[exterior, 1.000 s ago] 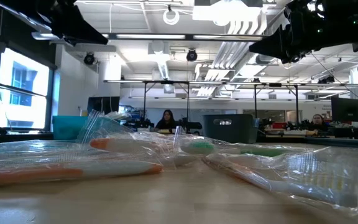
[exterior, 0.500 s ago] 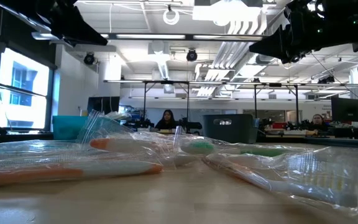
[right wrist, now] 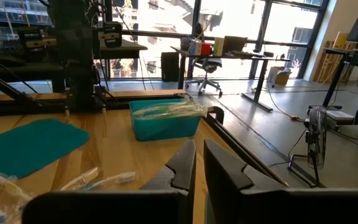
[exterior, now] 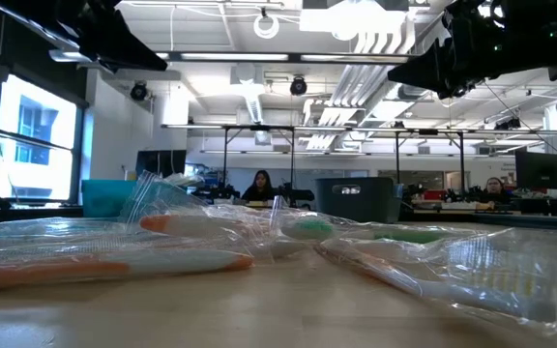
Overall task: Pick & Place Toothbrushes
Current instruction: Put the orange toothbrush into the dark gray bin
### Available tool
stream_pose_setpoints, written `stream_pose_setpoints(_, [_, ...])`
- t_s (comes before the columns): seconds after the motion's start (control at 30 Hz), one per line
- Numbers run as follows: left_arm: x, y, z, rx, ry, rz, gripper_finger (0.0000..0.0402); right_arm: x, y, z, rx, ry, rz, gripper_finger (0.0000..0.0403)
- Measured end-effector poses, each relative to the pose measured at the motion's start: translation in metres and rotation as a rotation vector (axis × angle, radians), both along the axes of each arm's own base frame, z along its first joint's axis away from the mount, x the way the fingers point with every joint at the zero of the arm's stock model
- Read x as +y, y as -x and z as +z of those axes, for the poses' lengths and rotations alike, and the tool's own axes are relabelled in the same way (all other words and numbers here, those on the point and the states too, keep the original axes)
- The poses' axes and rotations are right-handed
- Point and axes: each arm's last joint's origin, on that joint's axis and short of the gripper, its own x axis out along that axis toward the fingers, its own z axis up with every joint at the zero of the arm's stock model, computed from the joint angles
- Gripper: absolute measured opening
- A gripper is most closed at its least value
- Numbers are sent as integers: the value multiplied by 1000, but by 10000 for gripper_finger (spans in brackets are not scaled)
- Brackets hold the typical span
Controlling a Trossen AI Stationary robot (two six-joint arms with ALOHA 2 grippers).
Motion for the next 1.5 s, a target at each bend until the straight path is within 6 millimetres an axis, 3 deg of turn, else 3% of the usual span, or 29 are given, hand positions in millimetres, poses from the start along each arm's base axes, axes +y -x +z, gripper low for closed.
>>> stream_pose_setpoints(0.47, [2,10,-2,66,-115,-23,0,0,0,0,-17,-48,8,25])
stream_pose_setpoints(1.07, [10,79,-21,-104,-126,-16,0,5,-2,-1,-44,-151,27,17])
stream_pose_setpoints(1.3, [12,91,-17,-191,-115,-6,0,17,-17,6,-67,-141,100,3])
stream_pose_setpoints(1.5, [12,91,-16,-203,-113,-4,0,23,-48,23,-4,-120,116,2])
